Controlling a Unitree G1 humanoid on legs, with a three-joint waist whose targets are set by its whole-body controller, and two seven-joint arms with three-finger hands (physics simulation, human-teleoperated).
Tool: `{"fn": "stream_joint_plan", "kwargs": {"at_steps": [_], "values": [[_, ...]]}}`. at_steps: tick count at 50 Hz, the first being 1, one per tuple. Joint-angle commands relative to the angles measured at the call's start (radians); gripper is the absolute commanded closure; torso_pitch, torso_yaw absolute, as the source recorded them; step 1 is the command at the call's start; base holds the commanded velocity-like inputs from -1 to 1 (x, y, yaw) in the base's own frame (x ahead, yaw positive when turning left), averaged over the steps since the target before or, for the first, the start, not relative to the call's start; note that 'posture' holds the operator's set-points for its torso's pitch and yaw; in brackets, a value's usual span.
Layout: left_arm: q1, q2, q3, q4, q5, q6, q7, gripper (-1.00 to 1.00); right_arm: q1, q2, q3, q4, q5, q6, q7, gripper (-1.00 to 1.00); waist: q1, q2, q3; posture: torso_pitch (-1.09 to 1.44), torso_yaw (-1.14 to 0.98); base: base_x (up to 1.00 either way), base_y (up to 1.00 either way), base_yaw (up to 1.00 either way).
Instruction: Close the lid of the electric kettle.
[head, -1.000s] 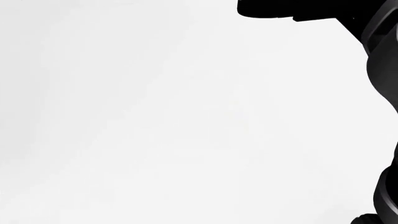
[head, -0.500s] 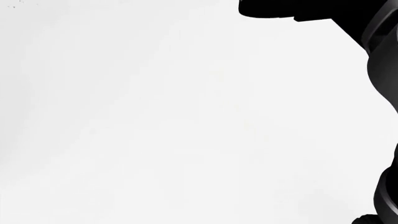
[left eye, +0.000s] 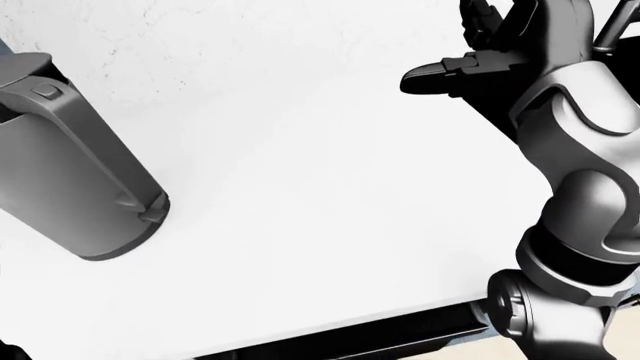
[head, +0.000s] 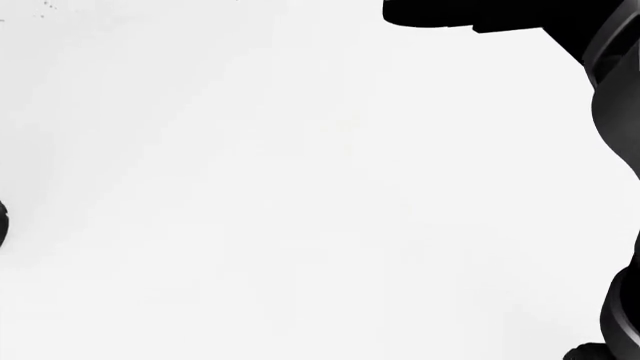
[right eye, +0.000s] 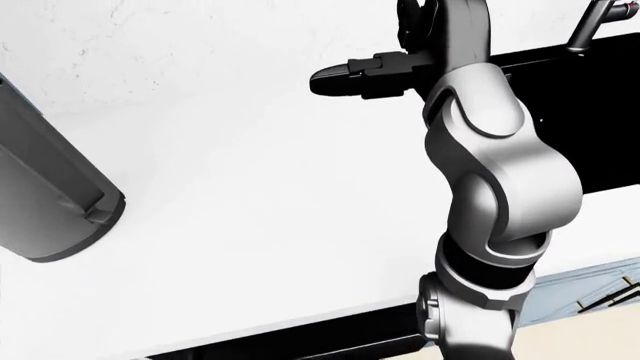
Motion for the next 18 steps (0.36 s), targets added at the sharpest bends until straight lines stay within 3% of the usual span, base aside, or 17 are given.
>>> {"fn": "stream_joint_plan", "kwargs": {"at_steps": [1,8,18], "values": [[0.017,-0.009,-0.018,0.038,-0.048,0.014,0.05,-1.0,-0.033,-0.007,-0.003,-0.022,-0.001,-0.023,-0.004,-1.0,0.001,-0.013,-0.008,0.0,0.0,0.0,0.0,0.0],[0.014,0.004,-0.017,0.043,-0.089,-0.008,0.038,-1.0,-0.033,-0.002,0.002,-0.019,-0.008,-0.026,-0.003,-1.0,-0.003,-0.003,-0.008,0.0,0.0,0.0,0.0,0.0],[-0.008,-0.005,-0.049,0.044,-0.108,-0.017,0.021,-1.0,-0.03,-0.004,-0.009,-0.013,-0.004,-0.032,0.001,-1.0,0.001,-0.008,-0.008,0.0,0.0,0.0,0.0,0.0]]}}
